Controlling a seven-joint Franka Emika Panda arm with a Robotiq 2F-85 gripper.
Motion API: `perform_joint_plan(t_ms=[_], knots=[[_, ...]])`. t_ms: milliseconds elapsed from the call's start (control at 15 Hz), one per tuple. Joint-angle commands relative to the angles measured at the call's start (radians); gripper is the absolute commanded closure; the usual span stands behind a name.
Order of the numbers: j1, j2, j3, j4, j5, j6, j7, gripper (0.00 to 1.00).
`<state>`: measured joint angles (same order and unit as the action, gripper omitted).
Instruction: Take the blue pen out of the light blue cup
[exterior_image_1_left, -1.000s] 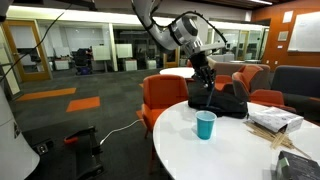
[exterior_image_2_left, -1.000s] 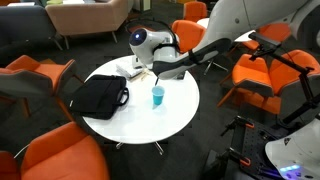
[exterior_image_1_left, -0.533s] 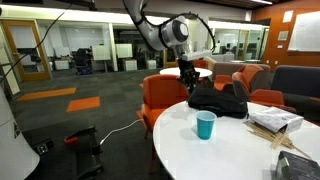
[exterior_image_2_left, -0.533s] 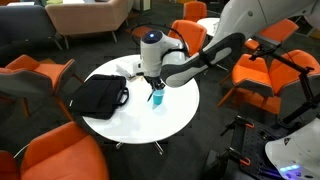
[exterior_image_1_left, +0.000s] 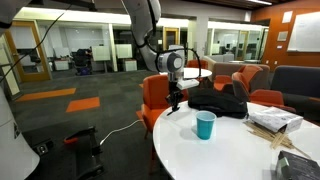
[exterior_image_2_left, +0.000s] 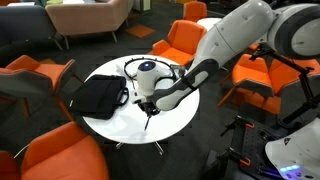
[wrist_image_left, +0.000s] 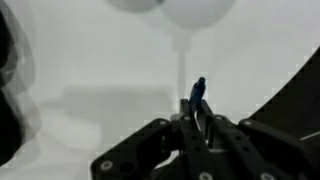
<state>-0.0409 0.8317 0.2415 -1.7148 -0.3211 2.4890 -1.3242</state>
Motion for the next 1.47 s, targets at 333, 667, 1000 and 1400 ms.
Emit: perform_joint_plan(t_ms=[333, 667, 1000, 1400], knots=[[0.013, 0.137, -0.031, 0.233, 0.012, -0.092, -0.073, 0.48], [0.110, 0.017, -0.153, 0.183, -0.041, -0.171, 0.155, 0.07], [0.147, -0.124, -0.213, 0.117, -0.107, -0.270, 0.363, 0.00], [0.116, -0.246, -0.182, -0.001, -0.117, -0.247, 0.391, 0.00]])
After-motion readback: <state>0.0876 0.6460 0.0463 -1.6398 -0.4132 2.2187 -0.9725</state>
